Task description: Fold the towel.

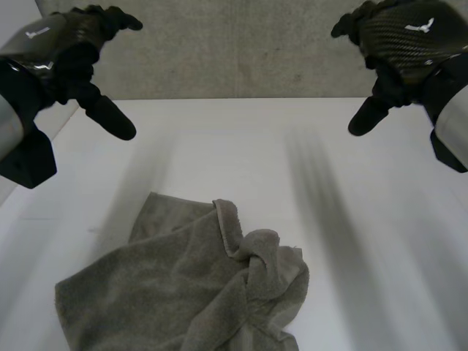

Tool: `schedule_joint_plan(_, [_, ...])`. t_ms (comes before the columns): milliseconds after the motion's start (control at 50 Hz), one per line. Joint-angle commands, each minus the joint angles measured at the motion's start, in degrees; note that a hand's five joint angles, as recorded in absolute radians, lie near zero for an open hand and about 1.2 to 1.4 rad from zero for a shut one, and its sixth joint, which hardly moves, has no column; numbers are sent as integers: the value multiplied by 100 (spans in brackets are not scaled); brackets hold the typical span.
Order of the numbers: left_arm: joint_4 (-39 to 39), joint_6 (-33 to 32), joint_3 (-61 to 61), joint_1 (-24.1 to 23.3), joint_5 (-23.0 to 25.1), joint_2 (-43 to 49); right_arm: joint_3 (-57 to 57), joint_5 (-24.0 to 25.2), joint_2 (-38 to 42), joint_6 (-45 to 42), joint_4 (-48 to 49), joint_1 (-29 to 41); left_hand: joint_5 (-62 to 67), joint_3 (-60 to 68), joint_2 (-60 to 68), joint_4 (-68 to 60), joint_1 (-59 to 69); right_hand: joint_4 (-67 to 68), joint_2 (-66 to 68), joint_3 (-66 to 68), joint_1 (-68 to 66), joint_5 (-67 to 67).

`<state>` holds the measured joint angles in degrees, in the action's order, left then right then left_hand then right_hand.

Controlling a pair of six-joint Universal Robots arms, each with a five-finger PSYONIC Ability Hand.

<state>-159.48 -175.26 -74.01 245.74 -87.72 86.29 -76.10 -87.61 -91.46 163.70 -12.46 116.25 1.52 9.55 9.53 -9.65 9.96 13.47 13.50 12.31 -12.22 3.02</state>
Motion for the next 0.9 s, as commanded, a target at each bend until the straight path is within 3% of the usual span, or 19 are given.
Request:
schedule_joint_plan(20, [-549, -1025, -166, -44, 18, 852, 104, 43, 628, 144, -221, 160, 37, 234, 237, -225, 194, -347, -350, -231, 222, -302])
schedule_joint_plan(160, [-611, -1739, -78, -26, 177, 1962, 140, 236, 1341, 664, -687, 249, 37, 234, 237, -225, 194, -347, -350, -231, 222, -302])
schedule_joint_plan(260, [-769, -2117, -17, -9, 783, 2744, 69, 851, 1719, 1182, -1057, 222, 37, 234, 237, -225, 194, -347, -350, -231, 222, -302])
schedule_joint_plan(300, [-1049, -2266, 36, 9, 1159, 3199, 8, 1306, 2007, 1558, -1214, 222, 104, 301, 304, -292, 261, -347, -350, -231, 222, -302])
schedule_joint_plan(480, [-1885, -2293, 168, 88, 1820, 3728, -203, 1581, 2809, 2131, -1171, 293, 105, 302, 304, -292, 261, -305, -308, -189, 180, -260])
schedule_joint_plan(520, [-2087, -2267, 168, 140, 2161, 3798, -203, 1572, 3063, 2175, -1127, 415, 138, 335, 338, -326, 295, 1150, 1147, 1266, -1275, 1195])
schedule_joint_plan(540, [-2088, -2267, 168, 141, 2163, 3799, -203, 1572, 3064, 2175, -1127, 416, 138, 335, 338, -326, 295, 1158, 1155, 1274, -1283, 1203])
schedule_joint_plan(580, [-2140, -2267, 168, 158, 2312, 3834, -203, 1572, 3151, 2167, -1022, 425, 138, 335, 338, -326, 295, 3482, 3479, 3598, -3607, 3527])
schedule_joint_plan(600, [-2149, -2258, 168, 167, 2452, 3886, -203, 1572, 3152, 2166, -1021, 424, 155, 352, 355, -343, 312, 3496, 3493, 3612, -3621, 3541])
schedule_joint_plan(620, [-2140, -2267, 159, 167, 2557, 3930, -194, 1572, 3126, 2166, -934, 416, 188, 385, 388, -376, 345, 5545, 5542, 5661, -5670, 5590])
schedule_joint_plan(640, [-2140, -2267, 159, 167, 2558, 3930, -194, 1572, 3125, 2166, -934, 416, 189, 386, 388, -377, 345, 5565, 5562, 5681, -5690, 5610])
schedule_joint_plan(660, [-2140, -2267, 150, 167, 2637, 3965, -177, 1554, 3056, 2166, -812, 381, 205, 402, 405, -393, 362, 6642, 6639, 6758, -6767, 6687])
schedule_joint_plan(800, [-2149, -2275, 133, 167, 2796, 4124, -150, 1589, 2150, 1991, -353, 363, 205, 402, 405, -393, 362, 6653, 6650, 6769, -6778, 6698])
schedule_joint_plan(900, [-2149, -2275, 185, 167, 2866, 4326, -378, 1572, 1369, 782, -415, 415, 256, 453, 456, -444, 413, 6653, 6650, 6769, -6778, 6698])
